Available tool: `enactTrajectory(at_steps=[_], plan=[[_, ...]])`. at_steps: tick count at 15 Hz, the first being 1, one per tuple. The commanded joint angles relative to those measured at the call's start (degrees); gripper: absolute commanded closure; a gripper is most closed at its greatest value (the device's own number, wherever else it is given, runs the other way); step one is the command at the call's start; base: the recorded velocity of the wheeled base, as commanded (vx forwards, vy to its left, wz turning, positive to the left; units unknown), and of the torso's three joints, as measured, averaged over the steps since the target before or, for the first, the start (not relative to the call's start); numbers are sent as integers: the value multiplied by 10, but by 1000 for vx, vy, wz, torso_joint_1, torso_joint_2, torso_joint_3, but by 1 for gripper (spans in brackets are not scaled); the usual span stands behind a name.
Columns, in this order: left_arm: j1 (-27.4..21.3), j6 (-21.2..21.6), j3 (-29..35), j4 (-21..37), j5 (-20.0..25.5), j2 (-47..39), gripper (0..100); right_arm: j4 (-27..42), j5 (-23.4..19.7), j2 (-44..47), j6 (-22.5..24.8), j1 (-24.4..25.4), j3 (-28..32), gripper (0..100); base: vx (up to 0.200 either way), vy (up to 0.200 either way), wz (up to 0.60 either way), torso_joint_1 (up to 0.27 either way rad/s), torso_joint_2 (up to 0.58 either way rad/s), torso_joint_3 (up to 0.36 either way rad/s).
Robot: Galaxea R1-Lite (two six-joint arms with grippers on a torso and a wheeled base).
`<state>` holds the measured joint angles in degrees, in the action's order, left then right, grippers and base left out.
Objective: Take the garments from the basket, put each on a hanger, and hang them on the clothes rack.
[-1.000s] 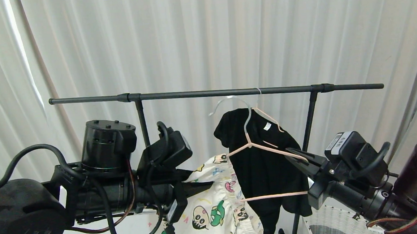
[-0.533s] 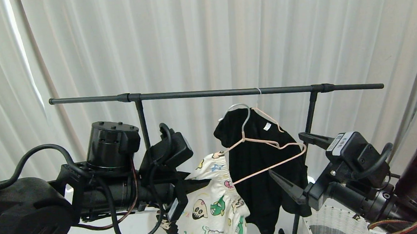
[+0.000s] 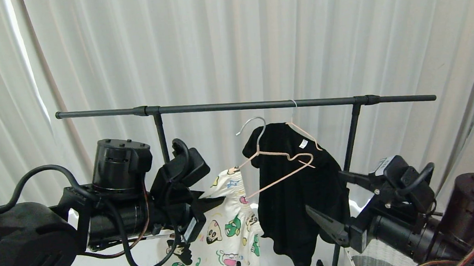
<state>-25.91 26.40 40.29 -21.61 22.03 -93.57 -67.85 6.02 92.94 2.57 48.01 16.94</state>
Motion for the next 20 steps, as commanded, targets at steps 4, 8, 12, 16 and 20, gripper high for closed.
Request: enactTrajectory(at_steps=[4,8,12,16,20], plan=[[14,-2,-7,-2,26,52,100,181,-2,22,-281,10,96,0,0,0,0,0,0,0],[-7,-13,-33,-2,40,111,100,196,-5,81,-347,20,169,0,0,0,0,0,0,0],[-39,-13,-30,-2,41,120,100,195,-7,112,-347,76,174,0,0,0,0,0,0,0],[-42,-13,-29,-2,40,122,100,195,14,131,-344,126,158,0,0,0,0,0,0,0],[-40,-14,-34,-3,39,141,100,195,93,167,-343,109,150,0,0,0,0,0,0,0]])
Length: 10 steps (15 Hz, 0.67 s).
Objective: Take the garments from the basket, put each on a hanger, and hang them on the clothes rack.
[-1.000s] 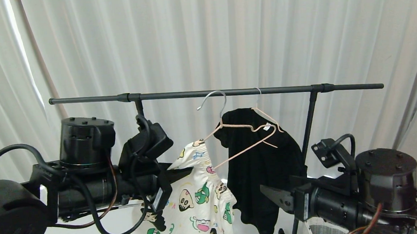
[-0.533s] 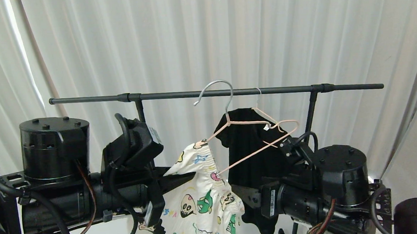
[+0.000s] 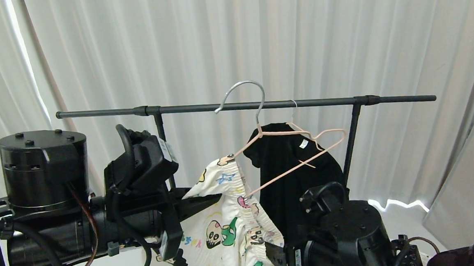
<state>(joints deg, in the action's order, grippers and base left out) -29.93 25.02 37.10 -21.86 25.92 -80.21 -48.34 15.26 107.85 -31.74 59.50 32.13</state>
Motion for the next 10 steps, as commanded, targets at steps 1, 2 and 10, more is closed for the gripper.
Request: enactTrajectory(at_steps=[1,2,10], plan=[[4,0,-6,1,-2,8,100,0,13,20,1,-18,-3,0,0,0,0,0,0,0],[18,1,-18,0,-2,5,100,0,27,19,16,-49,-15,0,0,0,0,0,0,0],[34,-12,-40,1,0,10,100,-2,-38,-32,97,-140,-26,0,0,0,0,0,0,0]])
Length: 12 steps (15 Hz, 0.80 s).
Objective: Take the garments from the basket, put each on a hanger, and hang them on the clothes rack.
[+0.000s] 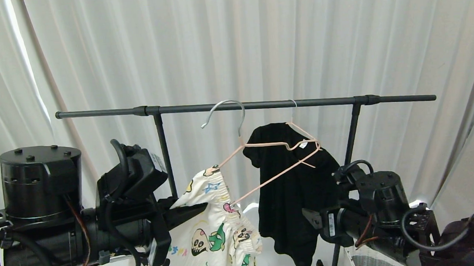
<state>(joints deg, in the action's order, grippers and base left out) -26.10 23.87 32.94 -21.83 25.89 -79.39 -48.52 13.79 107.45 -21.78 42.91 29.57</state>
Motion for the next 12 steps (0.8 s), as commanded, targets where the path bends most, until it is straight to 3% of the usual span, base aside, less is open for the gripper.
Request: enactTrajectory(at_steps=[1,7,12], plan=[[-15,-1,5,-1,0,3,100,0,-27,-28,-3,53,4,0,0,0,0,0,0,0],[-46,-2,21,-1,-1,-6,100,0,-27,-15,-22,168,27,0,0,0,0,0,0,0],[-61,-29,38,-1,-2,0,100,0,6,27,-19,171,25,0,0,0,0,0,0,0]])
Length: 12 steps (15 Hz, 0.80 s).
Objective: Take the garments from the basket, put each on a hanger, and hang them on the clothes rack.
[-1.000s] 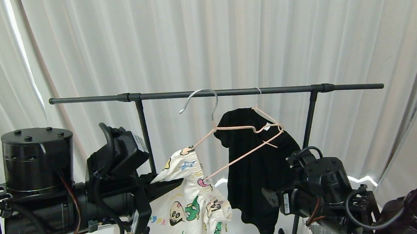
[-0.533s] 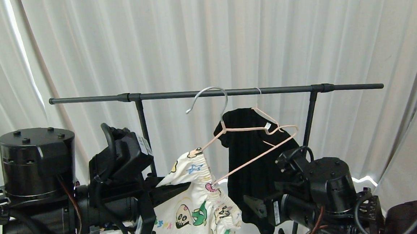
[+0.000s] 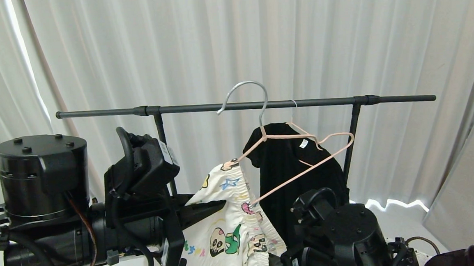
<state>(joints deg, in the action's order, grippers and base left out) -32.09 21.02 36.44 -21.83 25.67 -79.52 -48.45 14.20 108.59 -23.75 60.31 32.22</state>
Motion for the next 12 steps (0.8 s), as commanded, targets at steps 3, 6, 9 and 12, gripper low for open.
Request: enactTrajectory(at_steps=[3,6,9,12], plan=[[8,0,-1,-1,-5,0,100,-1,34,21,9,-36,-19,0,0,0,0,0,0,0],[15,-1,-4,-1,-7,-4,100,-24,49,14,56,-103,-70,0,0,0,0,0,0,0],[17,0,-11,-1,-8,-4,100,-51,49,10,98,-163,-95,0,0,0,0,0,0,0],[37,3,-49,-1,-8,-6,100,-60,47,0,121,-211,-104,0,0,0,0,0,0,0]])
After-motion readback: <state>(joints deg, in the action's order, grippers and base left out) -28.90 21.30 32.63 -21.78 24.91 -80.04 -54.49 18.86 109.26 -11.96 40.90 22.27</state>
